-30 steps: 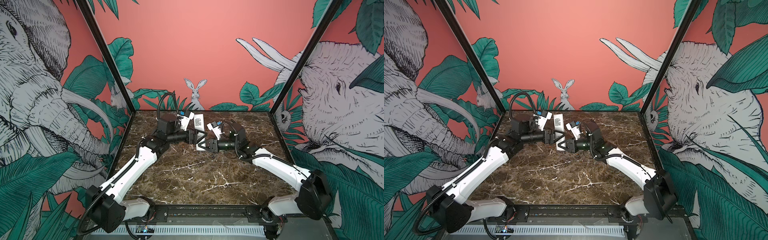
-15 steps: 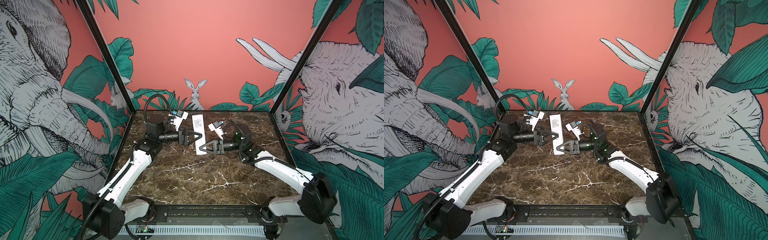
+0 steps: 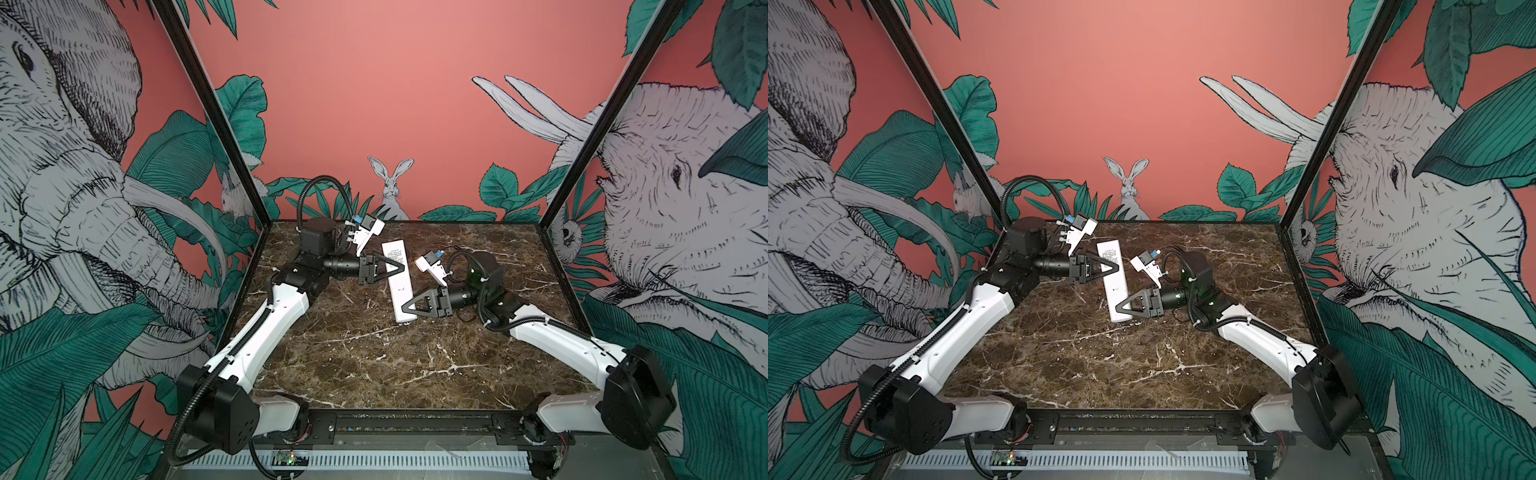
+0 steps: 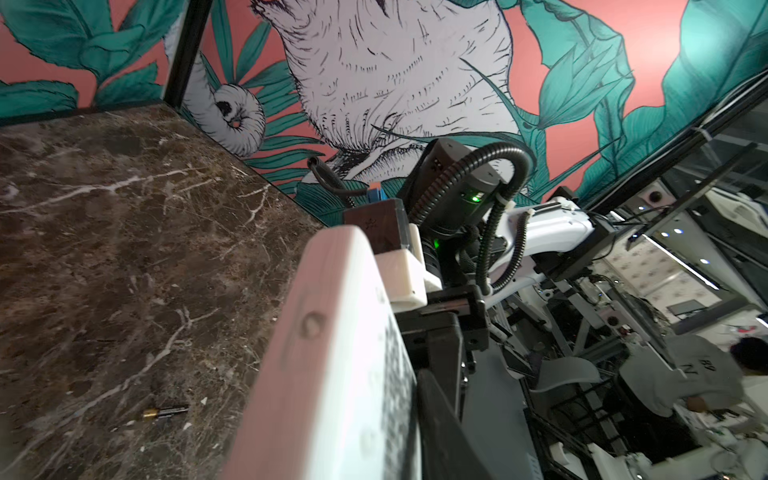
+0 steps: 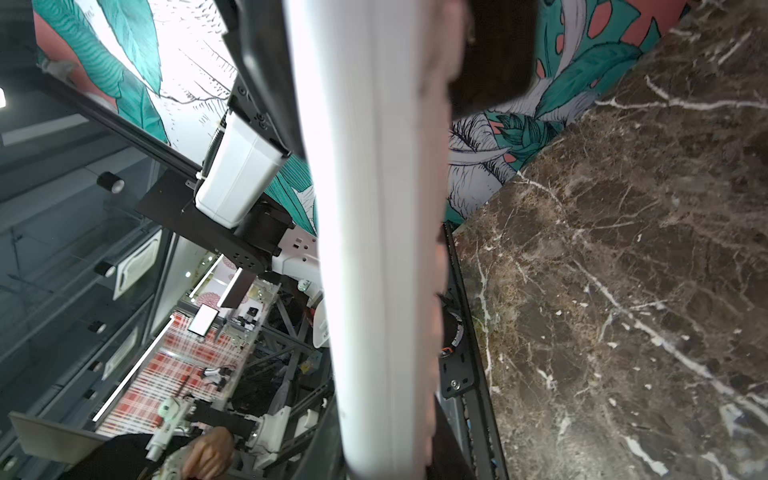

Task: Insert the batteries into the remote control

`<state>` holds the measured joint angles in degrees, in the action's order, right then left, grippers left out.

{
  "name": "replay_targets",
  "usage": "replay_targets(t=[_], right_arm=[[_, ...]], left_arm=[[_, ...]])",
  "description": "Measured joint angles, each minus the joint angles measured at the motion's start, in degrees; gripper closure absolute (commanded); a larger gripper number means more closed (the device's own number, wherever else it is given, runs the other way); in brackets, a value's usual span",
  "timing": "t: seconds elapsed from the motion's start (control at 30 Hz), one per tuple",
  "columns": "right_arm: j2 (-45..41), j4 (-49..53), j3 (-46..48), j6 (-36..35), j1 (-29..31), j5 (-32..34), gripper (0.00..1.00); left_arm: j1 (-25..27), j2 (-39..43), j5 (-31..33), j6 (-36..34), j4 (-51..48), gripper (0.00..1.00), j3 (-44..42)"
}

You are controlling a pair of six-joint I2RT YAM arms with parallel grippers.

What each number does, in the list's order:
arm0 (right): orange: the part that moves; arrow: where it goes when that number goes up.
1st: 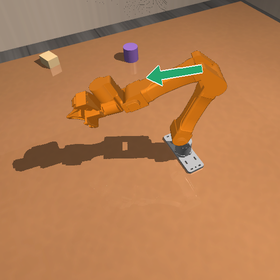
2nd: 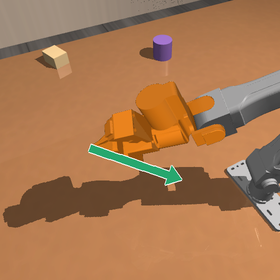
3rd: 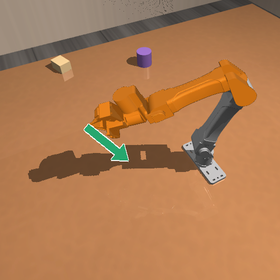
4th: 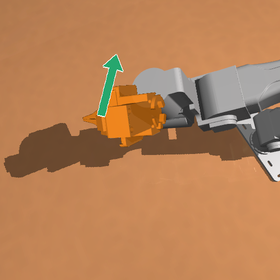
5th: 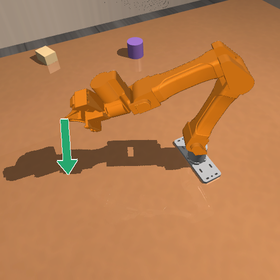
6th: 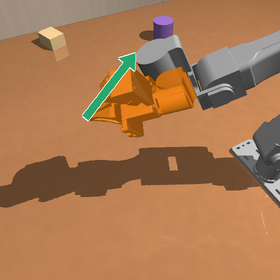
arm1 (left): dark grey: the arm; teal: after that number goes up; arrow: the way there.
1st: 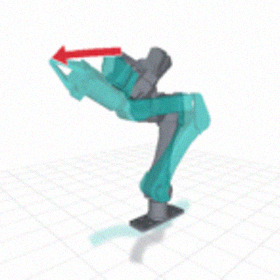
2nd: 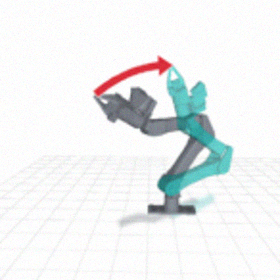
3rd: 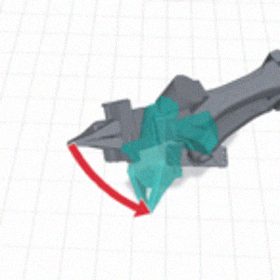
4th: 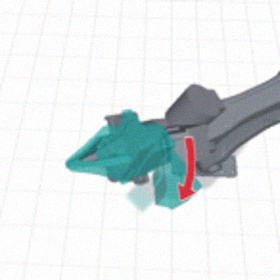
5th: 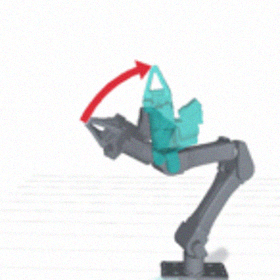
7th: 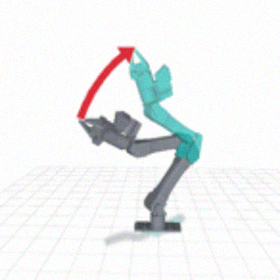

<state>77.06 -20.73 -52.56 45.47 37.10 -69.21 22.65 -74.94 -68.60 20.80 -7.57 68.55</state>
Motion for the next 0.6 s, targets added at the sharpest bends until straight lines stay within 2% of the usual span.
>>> replay_targets(t=[0.1,0.2,0.27,0.33,0.37,0.4,0.5,0.6], right_arm=[[0.0,0.4,0.0,-2.3,0.0,-0.2,0.78],[0.0,1.4,0.0,-3.0,0.0,0.2,0.66],[0.0,2.7,0.0,-3.5,0.0,1.0,0.45],[0.0,4.4,0.0,-4.8,0.0,1.7,0.24],[-0.1,5.6,0.0,-5.4,0.0,2.3,0.18],[-0.2,7.6,0.0,-7.1,0.0,3.7,0.03],[-1.0,14.4,0.0,-11.0,-0.1,10.4,0.01],[-0.5,18.2,0.0,-11.7,-0.6,16.5,0.01]], left_arm=[[0.0,0.0,-1.1,0.7,-0.8,0.9,0.6],[0.0,-0.1,-1.1,0.4,-1.1,0.93,0.6],[0.0,-0.1,-0.6,-0.2,-1.2,1.0,0.6],[-0.2,-0.1,0.8,-1.0,-1.4,1.0,0.6],[-0.4,-0.1,1.4,-1.2,-1.5,1.0,0.5],[-0.7,0.0,2.8,-1.6,-1.3,1.0,0.1],[-1.0,0.9,8.0,-2.4,-0.4,1.0,-3.5],[-1.0,3.5,14.8,-1.0,4.2,1.0,-11.7]])
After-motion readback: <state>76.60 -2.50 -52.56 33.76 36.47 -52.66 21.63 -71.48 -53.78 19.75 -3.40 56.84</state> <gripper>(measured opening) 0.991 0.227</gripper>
